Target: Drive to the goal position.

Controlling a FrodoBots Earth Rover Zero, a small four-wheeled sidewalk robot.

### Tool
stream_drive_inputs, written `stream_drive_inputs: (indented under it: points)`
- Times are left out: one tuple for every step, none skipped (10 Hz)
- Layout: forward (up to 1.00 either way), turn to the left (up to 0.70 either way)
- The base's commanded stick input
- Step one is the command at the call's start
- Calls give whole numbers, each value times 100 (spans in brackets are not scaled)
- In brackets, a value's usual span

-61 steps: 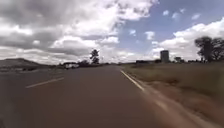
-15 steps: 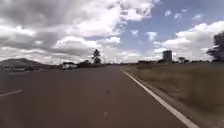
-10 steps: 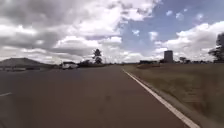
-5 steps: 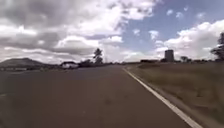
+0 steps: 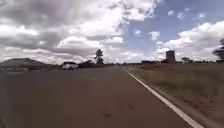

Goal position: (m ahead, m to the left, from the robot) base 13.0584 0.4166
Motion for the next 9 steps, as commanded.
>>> stream_drive_inputs:
  points:
    - [70, -28]
    - [70, -28]
    - [70, -28]
    - [70, -28]
    - [70, -28]
    - [70, -28]
    - [70, -28]
    - [70, -27]
    - [70, -11]
